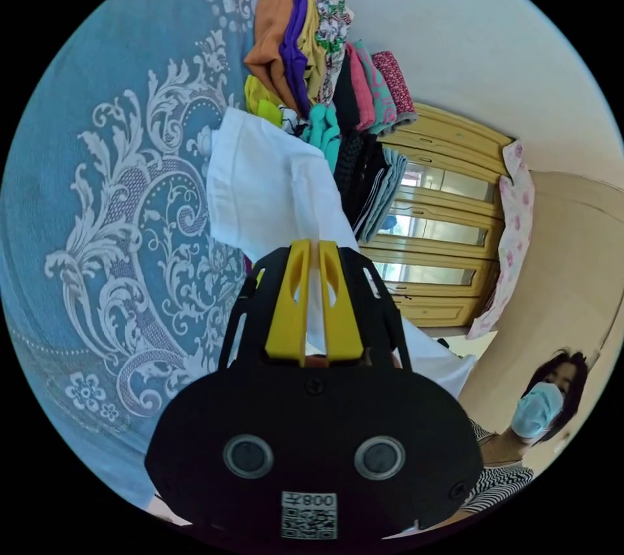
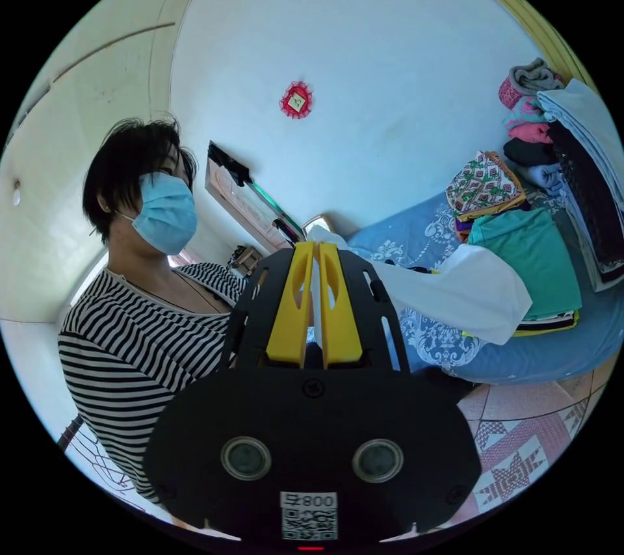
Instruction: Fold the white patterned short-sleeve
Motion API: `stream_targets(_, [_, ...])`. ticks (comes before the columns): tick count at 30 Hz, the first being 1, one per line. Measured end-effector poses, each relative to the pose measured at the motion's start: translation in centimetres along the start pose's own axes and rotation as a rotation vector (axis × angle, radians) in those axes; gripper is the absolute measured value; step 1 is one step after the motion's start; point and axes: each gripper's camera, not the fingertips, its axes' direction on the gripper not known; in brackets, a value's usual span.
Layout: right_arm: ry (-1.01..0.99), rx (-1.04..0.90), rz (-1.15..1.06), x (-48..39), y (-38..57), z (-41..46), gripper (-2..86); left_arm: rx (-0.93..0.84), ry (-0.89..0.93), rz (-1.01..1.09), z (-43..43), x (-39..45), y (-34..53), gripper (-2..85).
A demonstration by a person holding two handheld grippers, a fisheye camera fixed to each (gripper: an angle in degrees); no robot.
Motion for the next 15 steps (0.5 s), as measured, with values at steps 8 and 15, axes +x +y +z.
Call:
stream_targets(8, [0.032,0.044,-0.052,-1.5,-3.0,-2.7,1.1,0.148,0.183,0.168,-11.1,-1.7,8.0,1.5])
stream_targets(15, [-0.010,0.104,-0.164,-6.3,-4.3,-4.4,1.0,0.350,0.270,0.417,-23.8,-0.3,19.8,1.2])
